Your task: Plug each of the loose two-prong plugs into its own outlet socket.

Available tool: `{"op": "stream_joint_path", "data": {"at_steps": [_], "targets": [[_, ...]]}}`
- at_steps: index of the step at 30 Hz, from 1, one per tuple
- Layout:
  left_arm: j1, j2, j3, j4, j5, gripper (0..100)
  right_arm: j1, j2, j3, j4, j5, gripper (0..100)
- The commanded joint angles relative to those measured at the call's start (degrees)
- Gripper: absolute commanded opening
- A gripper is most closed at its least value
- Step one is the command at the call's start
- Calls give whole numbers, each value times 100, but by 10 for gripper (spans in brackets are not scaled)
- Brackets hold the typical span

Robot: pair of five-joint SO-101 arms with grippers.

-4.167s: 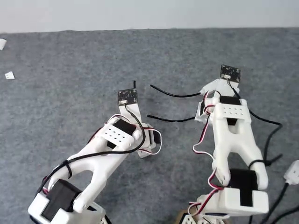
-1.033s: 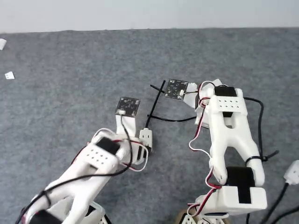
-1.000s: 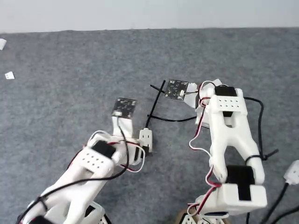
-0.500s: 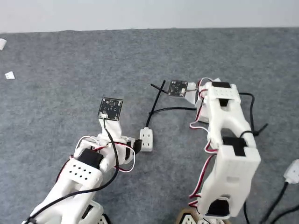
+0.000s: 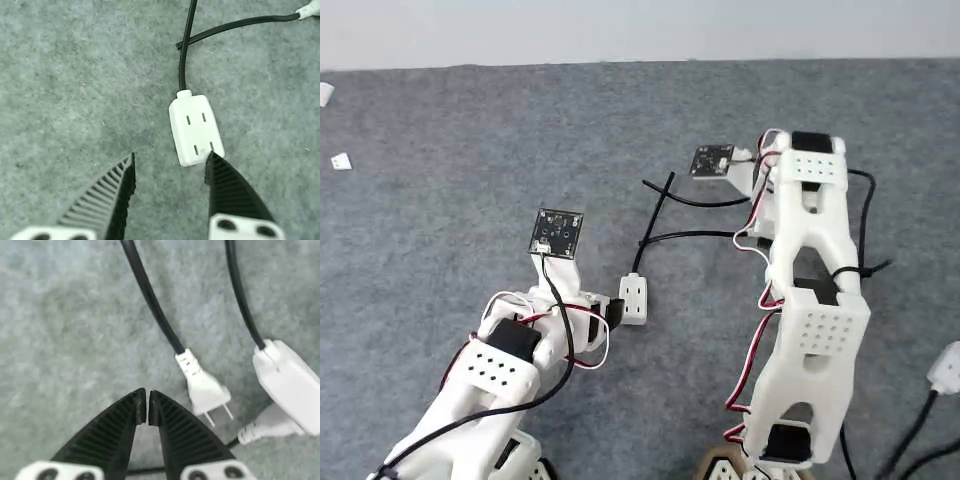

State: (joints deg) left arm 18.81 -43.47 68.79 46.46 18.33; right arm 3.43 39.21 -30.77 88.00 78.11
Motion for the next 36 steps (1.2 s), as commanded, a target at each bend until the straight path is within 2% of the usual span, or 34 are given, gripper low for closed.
{"op": "stream_joint_path", "data": {"at_steps": [1,7,12,15,23,30,35,36], "targets": [[0,-132,4,-176,-53,214,66,-75,-571,514,35,9],[-26,-158,4,-176,-53,214,57,-48,-598,224,-132,17],[-44,-141,13,-299,-35,214,-57,127,-580,-268,-281,116],[-44,-132,22,-299,-44,214,-154,312,-589,-497,-273,140],[-44,-167,180,-484,-62,214,-198,884,-589,-1174,-264,139],[-44,-149,189,-527,-62,214,-75,1033,-598,-1165,-246,135],[-35,-149,189,-519,-62,214,40,1024,-607,-1165,53,2],[-35,-158,198,-519,-62,214,75,1007,-651,-1147,44,12]]}}
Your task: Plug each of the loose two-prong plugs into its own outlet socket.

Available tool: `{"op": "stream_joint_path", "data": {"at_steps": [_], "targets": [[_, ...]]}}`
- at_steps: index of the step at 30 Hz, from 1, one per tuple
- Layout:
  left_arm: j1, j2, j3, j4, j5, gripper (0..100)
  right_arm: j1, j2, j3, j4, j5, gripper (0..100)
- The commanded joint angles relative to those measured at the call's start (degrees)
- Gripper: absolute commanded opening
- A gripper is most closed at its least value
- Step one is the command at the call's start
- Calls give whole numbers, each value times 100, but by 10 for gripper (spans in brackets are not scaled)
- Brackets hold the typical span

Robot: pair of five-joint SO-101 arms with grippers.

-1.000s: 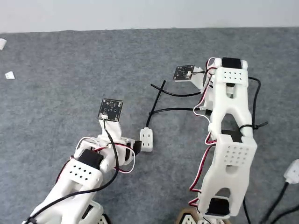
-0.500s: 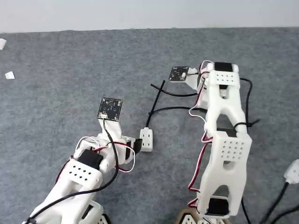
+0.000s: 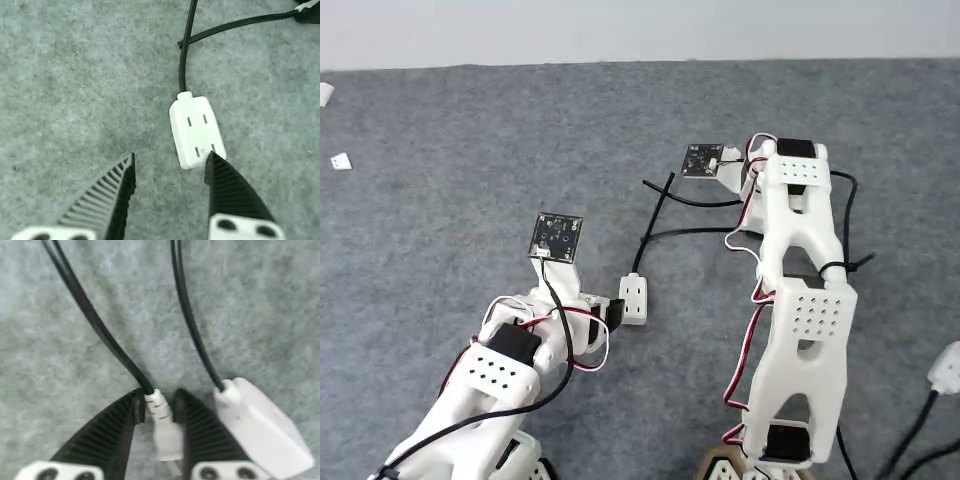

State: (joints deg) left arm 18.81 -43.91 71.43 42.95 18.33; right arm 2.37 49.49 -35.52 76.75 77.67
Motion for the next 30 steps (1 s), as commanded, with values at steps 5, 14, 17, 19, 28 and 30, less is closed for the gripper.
{"op": "stream_joint_path", "data": {"at_steps": [5,14,17,19,28,30], "targets": [[-18,-114,-66,-158,-62,214,215,-356,-545,901,26,9],[-26,-123,-66,-149,-62,214,-57,-1077,-1653,2633,-2576,9],[-26,-123,-66,-149,-62,214,4,-1305,-1635,2624,-3930,9],[-26,-123,-66,-149,-62,214,66,-1481,-1442,2633,-4633,9],[-26,-123,-66,-149,-62,214,136,-2360,527,2484,-6365,9],[-26,-123,-66,-149,-62,214,224,-2484,941,2255,-6479,9]]}}
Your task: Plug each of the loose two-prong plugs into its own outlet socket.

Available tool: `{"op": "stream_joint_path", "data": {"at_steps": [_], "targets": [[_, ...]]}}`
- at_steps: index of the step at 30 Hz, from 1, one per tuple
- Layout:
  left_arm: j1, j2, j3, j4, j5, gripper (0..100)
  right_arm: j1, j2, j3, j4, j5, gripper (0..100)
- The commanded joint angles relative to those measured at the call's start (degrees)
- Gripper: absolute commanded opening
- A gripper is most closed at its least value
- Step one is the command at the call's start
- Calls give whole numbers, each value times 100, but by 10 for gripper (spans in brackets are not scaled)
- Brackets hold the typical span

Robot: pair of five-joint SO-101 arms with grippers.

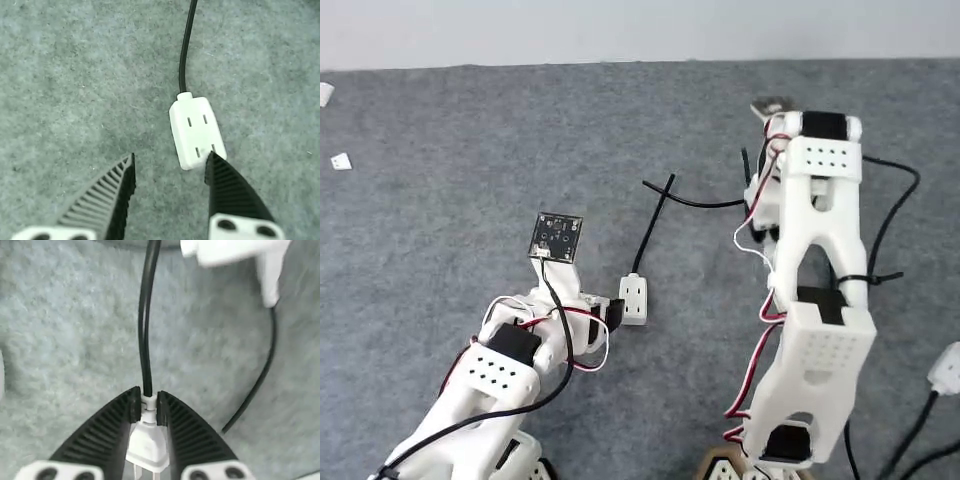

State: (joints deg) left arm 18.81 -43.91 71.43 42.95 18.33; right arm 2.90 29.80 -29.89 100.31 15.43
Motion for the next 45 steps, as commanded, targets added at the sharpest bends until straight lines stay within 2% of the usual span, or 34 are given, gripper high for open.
{"op": "stream_joint_path", "data": {"at_steps": [1,10,13,16,23,29,36,40,45], "targets": [[-26,-132,-66,-149,-62,214,207,-602,563,-277,-325,9],[-35,-132,-66,-149,-62,214,374,-1771,3692,-2800,-492,9],[-35,-132,-66,-149,-62,214,382,-1877,4325,-3310,-492,12],[-35,-114,-66,-158,-62,214,365,-1842,4510,-3486,-457,24],[-35,-114,-66,-167,-62,214,382,-1684,4290,-3521,-440,135],[-35,-123,-66,-158,-62,214,347,-2053,4009,-2897,-431,133],[-35,-123,-66,-158,-62,214,374,-2360,4563,-2703,88,133],[-35,-123,-66,-167,-62,214,382,-2862,5187,-2958,563,133],[-35,-123,-66,-167,-62,214,347,-3090,5468,-3582,677,132]]}}
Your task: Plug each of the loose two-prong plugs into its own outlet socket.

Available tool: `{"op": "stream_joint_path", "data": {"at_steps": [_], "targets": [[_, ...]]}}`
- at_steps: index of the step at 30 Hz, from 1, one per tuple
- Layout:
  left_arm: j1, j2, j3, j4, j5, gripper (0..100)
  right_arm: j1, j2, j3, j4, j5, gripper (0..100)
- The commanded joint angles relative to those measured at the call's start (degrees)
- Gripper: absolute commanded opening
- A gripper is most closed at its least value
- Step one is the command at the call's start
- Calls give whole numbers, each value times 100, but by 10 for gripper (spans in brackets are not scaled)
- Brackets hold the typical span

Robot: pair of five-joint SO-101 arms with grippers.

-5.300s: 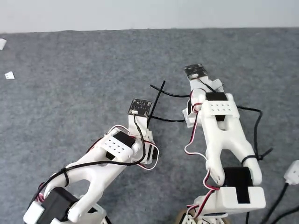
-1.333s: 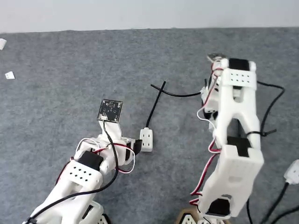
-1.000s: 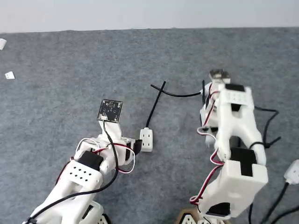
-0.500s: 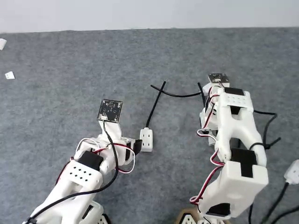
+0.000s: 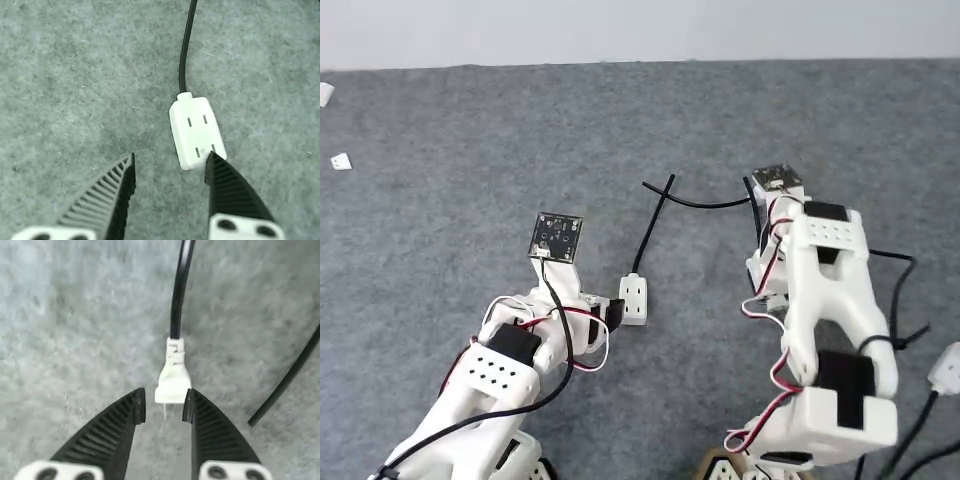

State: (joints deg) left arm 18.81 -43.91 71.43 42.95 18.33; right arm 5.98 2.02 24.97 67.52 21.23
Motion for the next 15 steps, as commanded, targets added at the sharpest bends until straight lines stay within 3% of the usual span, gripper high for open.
{"op": "stream_joint_path", "data": {"at_steps": [1,11,15], "targets": [[-35,-123,-66,-167,-62,214,40,-233,-62,-382,105,132],[-35,-123,-66,-158,-62,214,75,1859,-1670,-13,281,132],[-35,-132,-66,-158,-62,214,31,1982,-1925,180,527,91]]}}
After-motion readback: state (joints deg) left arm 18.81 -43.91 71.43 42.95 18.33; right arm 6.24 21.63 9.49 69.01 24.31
